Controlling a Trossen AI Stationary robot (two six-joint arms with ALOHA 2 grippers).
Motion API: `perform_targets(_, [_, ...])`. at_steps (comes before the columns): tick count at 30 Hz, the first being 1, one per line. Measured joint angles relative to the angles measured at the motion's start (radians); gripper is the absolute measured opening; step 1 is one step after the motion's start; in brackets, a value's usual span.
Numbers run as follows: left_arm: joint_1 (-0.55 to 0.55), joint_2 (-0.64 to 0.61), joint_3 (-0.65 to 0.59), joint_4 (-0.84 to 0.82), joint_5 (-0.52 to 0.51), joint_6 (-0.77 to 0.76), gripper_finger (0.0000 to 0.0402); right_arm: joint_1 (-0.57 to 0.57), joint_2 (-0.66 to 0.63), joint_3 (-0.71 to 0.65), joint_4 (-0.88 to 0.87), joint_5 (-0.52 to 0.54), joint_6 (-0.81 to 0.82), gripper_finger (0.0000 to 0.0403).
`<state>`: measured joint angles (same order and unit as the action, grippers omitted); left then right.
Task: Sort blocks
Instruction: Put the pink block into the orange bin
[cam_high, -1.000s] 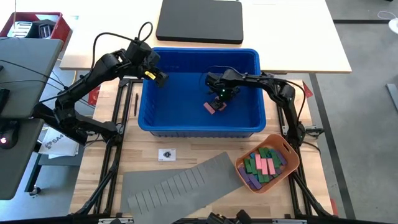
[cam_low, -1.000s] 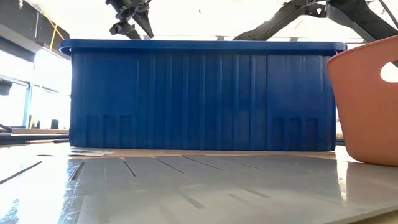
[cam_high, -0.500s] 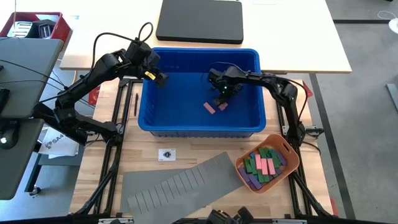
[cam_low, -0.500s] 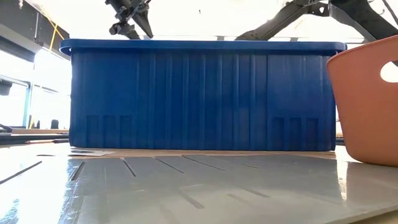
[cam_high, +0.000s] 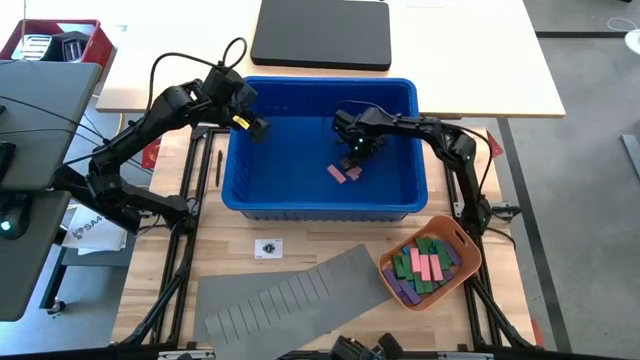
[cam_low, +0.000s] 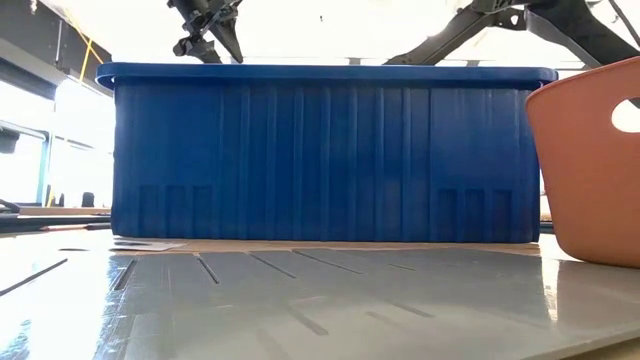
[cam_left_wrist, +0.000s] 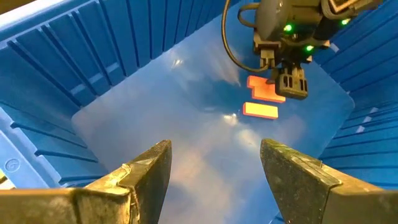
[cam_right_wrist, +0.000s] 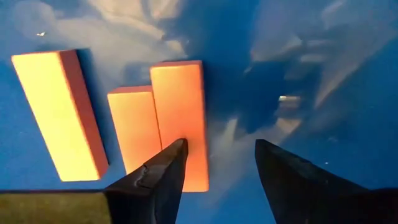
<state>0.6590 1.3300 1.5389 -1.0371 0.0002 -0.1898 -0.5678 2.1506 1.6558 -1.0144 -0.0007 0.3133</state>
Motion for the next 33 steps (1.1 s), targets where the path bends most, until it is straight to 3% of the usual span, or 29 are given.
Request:
perform_targets(9, [0.0, 0.0, 0.0, -0.01, 0.0, 0.0, 0.0238, -0.003, -0.03, -0.003, -0.058, 0.073, 0.128, 0.0189])
perform_targets(19, [0.0, 0.0, 0.0, -0.014, 0.0, 0.0, 0.0238, 0.005, -0.008, -0.002, 0.01, -0.005, 0.048, 0.0189])
perform_targets(29, [0.0, 0.0, 0.0, -0.014, -0.001, 0.0, 0.0238, -0.023, -0.03, -0.003, -0.05, 0.113, 0.1, 0.0183])
perform_targets(33, [0.0, 0.0, 0.0, -0.014, 0.0, 0.001, 0.0238, -0.037, -0.037, -0.003, -0.064, 0.053, 0.081, 0.0179])
